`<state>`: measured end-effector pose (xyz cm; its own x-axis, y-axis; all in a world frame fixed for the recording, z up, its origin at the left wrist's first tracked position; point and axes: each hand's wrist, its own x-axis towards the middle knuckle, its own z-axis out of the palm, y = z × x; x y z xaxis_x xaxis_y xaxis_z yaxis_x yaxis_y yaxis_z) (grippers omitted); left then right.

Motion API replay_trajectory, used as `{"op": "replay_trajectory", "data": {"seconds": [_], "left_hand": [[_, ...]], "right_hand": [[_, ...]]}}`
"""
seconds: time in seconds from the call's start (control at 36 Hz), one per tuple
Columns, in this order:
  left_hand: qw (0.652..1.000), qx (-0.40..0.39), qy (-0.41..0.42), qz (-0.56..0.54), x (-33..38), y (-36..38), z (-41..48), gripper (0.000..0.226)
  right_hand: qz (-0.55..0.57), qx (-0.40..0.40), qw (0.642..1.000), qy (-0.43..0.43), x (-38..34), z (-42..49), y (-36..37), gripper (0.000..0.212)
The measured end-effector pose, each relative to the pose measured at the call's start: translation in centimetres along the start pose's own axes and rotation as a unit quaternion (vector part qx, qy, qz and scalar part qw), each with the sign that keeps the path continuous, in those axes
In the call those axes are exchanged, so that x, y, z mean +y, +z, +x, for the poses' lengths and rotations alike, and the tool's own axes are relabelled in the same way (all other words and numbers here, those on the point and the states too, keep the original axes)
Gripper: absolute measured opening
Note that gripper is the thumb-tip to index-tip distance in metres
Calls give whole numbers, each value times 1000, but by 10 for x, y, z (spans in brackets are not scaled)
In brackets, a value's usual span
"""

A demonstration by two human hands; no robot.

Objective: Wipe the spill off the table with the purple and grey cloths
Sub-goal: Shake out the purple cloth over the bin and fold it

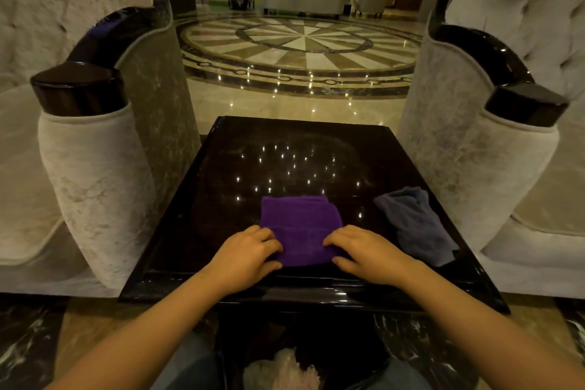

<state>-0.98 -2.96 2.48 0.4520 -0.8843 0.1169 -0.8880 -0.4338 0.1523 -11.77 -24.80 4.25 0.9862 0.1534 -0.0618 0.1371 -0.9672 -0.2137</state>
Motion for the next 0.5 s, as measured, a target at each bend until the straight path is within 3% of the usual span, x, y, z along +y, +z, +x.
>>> {"op": "replay_trajectory", "data": {"seconds": [0.14,0.31,0.42,0.5], "left_hand": [[997,-14,-44,-69,-8,-11,13,27],[981,32,-138,-131,-22,-41,51,23],[972,73,-187,-124,-31,-37,75,21],[963,104,-229,-97,-34,-23,85,30]], "right_hand": [[55,-11,998,26,0,13,-16,26],[141,70,984,87,19,55,-35,23],[118,101,975,158,32,80,-30,31],[108,75,970,207,37,86,-19,42]]}}
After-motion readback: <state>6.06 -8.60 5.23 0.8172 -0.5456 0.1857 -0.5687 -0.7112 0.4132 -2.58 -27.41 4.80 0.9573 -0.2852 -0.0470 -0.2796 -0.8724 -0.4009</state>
